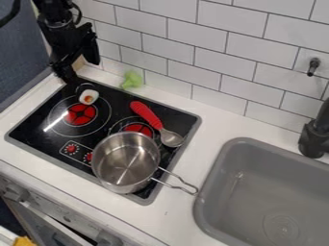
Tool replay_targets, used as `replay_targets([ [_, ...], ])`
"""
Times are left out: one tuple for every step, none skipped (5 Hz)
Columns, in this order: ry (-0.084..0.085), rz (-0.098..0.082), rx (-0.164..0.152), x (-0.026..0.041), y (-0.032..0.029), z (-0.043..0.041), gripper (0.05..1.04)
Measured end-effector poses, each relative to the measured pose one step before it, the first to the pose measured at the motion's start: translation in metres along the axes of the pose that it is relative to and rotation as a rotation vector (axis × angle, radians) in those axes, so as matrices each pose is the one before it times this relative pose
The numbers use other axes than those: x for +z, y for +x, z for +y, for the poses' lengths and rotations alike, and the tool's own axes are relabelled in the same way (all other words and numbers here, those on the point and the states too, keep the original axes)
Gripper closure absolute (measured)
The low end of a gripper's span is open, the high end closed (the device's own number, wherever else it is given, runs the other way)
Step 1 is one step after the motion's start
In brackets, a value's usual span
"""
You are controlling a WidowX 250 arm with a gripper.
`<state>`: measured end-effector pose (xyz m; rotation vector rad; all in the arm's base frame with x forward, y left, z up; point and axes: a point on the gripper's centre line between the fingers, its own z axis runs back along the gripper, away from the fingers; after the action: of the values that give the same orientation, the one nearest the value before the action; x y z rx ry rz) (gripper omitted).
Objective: Put the silver pot to the bottom left of the stove
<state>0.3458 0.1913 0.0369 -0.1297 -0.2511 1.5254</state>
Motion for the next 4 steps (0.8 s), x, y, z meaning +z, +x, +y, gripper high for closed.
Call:
replay_targets([
  [0.0377,0.0237,0.0104,-0.01364,-0.00504,0.00848,0.083],
  [0.0132,-0.0080,0.0628,0.00571,-0.01038,0.01238,0.083],
  [-0.0442,-0.0431,0.0520,0.02858,-0.00958,0.00683,0.083],
  [-0.0152,-0.0190,0.0235,0.01948,-0.01255,0.01297,0.083],
])
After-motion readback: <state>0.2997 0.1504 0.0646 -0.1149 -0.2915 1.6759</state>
